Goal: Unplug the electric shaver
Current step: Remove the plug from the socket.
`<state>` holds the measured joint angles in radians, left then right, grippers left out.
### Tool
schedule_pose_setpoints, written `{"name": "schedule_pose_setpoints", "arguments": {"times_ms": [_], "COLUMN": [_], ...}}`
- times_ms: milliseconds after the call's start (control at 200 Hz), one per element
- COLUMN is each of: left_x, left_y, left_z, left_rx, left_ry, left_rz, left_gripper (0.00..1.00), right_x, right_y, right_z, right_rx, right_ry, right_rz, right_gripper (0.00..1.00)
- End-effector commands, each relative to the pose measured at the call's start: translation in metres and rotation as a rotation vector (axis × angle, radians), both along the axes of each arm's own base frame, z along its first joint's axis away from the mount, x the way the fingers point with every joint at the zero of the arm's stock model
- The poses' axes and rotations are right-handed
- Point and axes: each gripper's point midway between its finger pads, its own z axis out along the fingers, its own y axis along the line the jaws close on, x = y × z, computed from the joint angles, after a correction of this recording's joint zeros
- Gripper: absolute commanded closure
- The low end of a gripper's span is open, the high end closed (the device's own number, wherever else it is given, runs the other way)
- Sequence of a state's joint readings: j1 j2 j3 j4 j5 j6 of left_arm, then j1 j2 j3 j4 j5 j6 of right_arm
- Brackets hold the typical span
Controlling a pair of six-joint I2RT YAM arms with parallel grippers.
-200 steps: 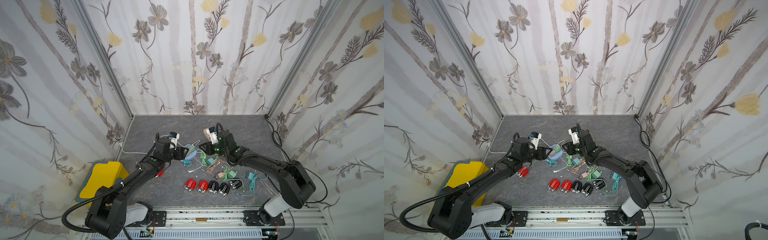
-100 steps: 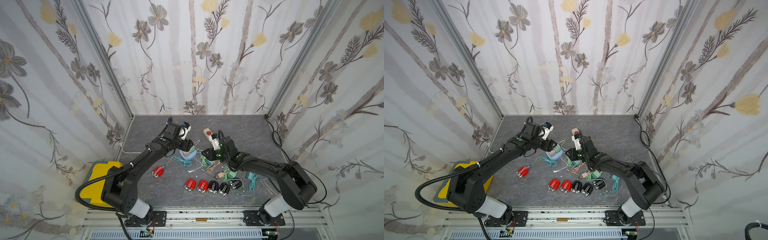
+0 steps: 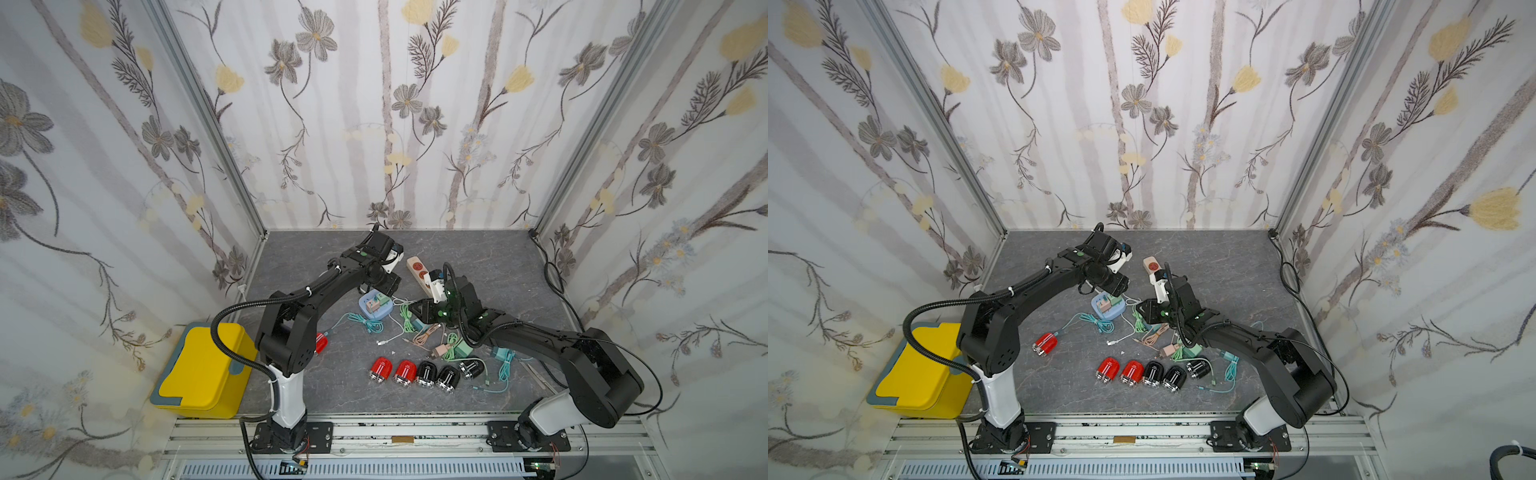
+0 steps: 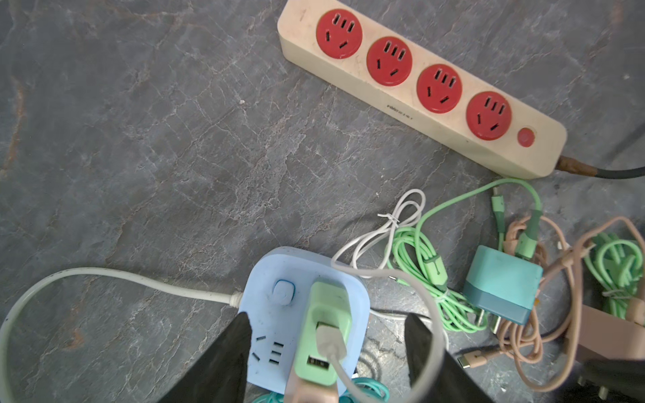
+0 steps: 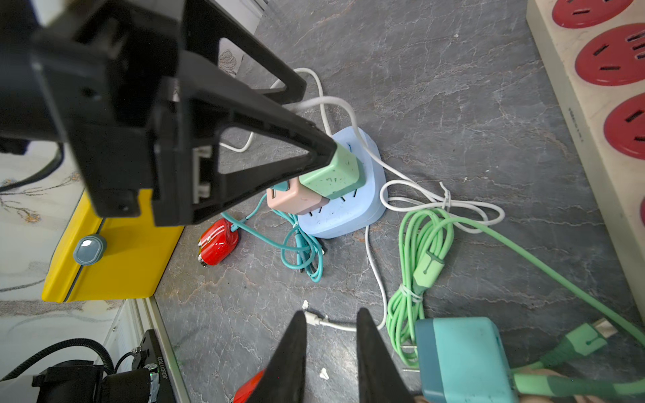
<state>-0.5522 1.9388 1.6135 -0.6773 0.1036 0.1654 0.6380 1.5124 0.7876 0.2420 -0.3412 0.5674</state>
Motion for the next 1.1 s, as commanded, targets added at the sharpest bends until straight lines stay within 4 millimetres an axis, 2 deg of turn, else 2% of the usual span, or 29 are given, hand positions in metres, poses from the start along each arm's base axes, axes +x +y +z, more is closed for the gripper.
{"name": "schedule_pose_setpoints", "arguments": {"times_ms": [0, 290, 475, 794, 799, 824, 954, 1094], "left_x": [-0.008, -0.015, -0.021, -0.017, -0.016, -0.017, -0.014, -0.012], "left_y": [0.008, 0.0, 0.008, 0.007, 0.007, 0.006, 0.001, -0.002], "left_z": [-0.016, -0.032, -0.046, -0.053, -0.053, -0.053, -0.053, -0.04], "left_rx": [0.107, 0.184, 0.255, 0.281, 0.281, 0.281, 0.27, 0.227], "left_ry": [0.058, 0.122, 0.145, 0.127, 0.127, 0.125, 0.114, 0.078], "left_rz": [-0.019, -0.072, -0.058, -0.038, -0.038, -0.041, -0.044, -0.041], "left_gripper": [0.36, 0.5, 0.51, 0.59, 0.59, 0.61, 0.7, 0.79], "right_x": [0.001, 0.0, 0.001, 0.002, -0.001, -0.004, -0.004, -0.003], "right_y": [0.0, -0.002, -0.003, -0.003, -0.005, -0.008, -0.009, -0.009], "right_z": [0.007, 0.002, 0.005, 0.009, 0.002, -0.004, -0.004, -0.003], "right_rx": [0.013, 0.015, 0.02, 0.028, 0.019, 0.009, 0.01, 0.033], "right_ry": [-0.027, -0.021, -0.028, -0.037, -0.025, -0.012, -0.012, -0.001], "right_rz": [-0.003, -0.003, -0.006, -0.006, -0.007, -0.008, -0.011, -0.018], "right_gripper": [0.74, 0.74, 0.74, 0.74, 0.74, 0.74, 0.74, 0.74]}}
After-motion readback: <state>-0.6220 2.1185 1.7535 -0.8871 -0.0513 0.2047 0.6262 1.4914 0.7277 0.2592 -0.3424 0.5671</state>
